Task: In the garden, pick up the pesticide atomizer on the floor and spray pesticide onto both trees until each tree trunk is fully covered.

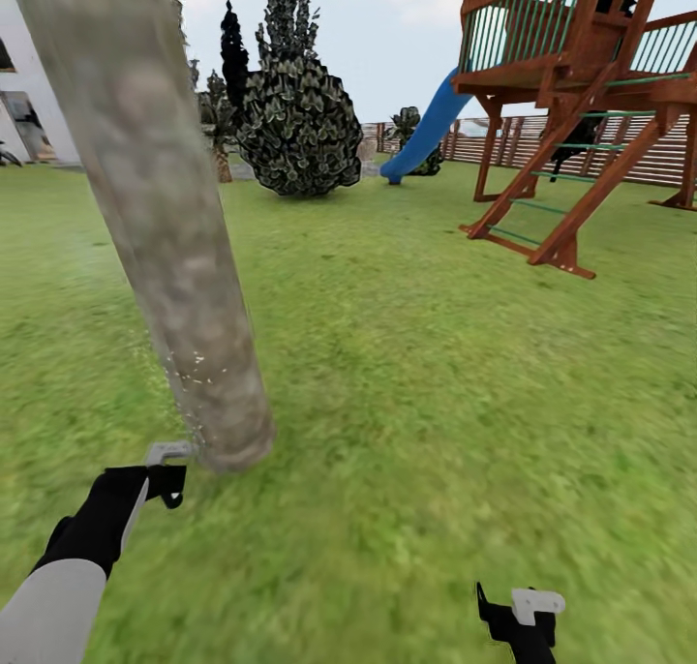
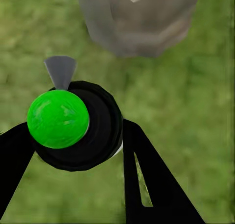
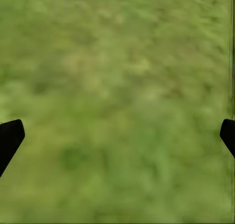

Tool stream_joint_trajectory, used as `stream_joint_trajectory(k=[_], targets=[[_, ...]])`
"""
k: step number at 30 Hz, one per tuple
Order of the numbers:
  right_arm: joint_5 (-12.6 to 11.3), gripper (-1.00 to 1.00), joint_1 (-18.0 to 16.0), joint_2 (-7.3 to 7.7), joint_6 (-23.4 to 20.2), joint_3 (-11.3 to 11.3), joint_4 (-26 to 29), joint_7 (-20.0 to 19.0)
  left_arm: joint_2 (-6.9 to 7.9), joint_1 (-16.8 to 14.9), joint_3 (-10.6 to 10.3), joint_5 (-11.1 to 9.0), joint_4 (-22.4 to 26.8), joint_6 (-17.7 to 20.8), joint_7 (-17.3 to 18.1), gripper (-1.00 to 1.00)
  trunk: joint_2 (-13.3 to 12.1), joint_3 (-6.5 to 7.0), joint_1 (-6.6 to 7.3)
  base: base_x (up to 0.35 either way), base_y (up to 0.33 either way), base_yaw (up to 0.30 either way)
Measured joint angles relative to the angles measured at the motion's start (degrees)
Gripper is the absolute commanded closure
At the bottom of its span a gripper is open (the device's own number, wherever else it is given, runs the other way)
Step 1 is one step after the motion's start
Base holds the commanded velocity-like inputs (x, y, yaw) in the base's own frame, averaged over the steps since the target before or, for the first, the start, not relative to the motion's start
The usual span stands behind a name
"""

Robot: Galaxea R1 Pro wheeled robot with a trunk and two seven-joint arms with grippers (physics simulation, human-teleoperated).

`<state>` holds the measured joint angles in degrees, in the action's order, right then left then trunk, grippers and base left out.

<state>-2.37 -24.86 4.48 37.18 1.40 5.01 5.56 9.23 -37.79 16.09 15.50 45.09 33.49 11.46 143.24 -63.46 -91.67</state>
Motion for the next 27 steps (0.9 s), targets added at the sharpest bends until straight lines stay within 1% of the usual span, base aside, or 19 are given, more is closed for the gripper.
stream_joint_trajectory(k=[2,4,9,15,23,27], targets=[[0.00,-1.00,0.01,0.00,-0.02,0.00,0.00,-0.01,-0.10,0.00,0.00,-0.05,0.00,0.01,0.17,1.00,0.00,0.00,0.00,0.002,-0.273,0.000],[0.00,-1.00,0.01,0.00,-0.05,0.00,0.00,-0.02,-0.54,0.00,0.08,-0.07,0.00,0.01,0.22,1.00,0.00,0.00,0.00,0.062,-0.273,0.000],[0.00,-1.00,0.03,0.00,-0.08,0.01,0.00,-0.02,-0.62,0.00,0.41,-0.03,0.00,0.00,0.14,1.00,0.00,0.00,0.00,0.145,-0.261,0.003],[0.00,-1.00,0.03,-0.09,-0.06,0.00,0.00,-0.02,-0.80,0.00,0.35,-0.17,0.00,0.01,0.14,1.00,0.00,0.00,0.00,0.138,-0.251,0.213],[0.00,-1.00,0.01,-0.09,-0.09,0.00,0.00,-0.02,-0.97,0.00,0.35,-0.12,0.00,0.00,0.06,1.00,0.00,0.00,0.00,0.005,-0.274,0.028],[0.00,-1.00,0.00,-0.09,-0.05,0.00,0.00,-0.02,-0.97,0.00,0.35,-0.12,0.06,0.00,-0.03,1.00,0.00,0.00,0.00,0.000,-0.275,0.199]])
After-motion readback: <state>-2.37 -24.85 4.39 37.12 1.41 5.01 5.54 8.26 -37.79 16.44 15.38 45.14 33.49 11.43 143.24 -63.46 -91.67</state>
